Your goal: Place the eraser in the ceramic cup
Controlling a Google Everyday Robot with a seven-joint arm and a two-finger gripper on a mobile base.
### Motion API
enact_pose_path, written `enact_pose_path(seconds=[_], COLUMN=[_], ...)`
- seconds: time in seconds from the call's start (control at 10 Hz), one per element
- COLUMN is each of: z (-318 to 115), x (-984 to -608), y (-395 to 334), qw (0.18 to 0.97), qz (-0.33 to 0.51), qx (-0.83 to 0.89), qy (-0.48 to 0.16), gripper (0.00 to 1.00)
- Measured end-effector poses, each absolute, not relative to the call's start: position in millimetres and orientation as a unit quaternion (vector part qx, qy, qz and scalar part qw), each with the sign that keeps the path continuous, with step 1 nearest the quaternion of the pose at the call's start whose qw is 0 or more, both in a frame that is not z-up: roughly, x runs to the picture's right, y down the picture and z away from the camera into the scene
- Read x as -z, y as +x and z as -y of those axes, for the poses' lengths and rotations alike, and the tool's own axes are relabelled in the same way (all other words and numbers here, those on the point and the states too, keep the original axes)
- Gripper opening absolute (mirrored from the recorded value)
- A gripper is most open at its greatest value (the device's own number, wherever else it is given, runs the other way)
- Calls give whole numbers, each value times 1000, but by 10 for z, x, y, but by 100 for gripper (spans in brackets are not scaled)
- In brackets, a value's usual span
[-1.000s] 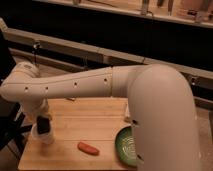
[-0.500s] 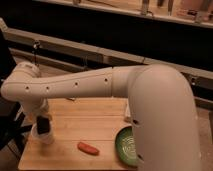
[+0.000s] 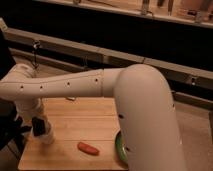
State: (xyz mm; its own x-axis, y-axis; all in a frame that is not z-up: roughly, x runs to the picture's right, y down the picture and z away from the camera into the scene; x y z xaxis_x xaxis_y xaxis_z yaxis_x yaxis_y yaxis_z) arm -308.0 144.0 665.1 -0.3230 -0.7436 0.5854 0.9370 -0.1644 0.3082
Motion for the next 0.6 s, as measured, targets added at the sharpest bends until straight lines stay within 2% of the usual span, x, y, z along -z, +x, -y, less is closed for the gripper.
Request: enact_pose_path(seconds=[0.3, 0.4, 0.6], z=[-1505, -1516, -1532], x=[-6678, -6687, -6710], y=[-3138, -3145, -3144], qw=[549, 547, 549], qz=[313, 310, 304], qx=[761, 764, 765], qy=[-146, -145, -144], gripper=[0, 4, 22])
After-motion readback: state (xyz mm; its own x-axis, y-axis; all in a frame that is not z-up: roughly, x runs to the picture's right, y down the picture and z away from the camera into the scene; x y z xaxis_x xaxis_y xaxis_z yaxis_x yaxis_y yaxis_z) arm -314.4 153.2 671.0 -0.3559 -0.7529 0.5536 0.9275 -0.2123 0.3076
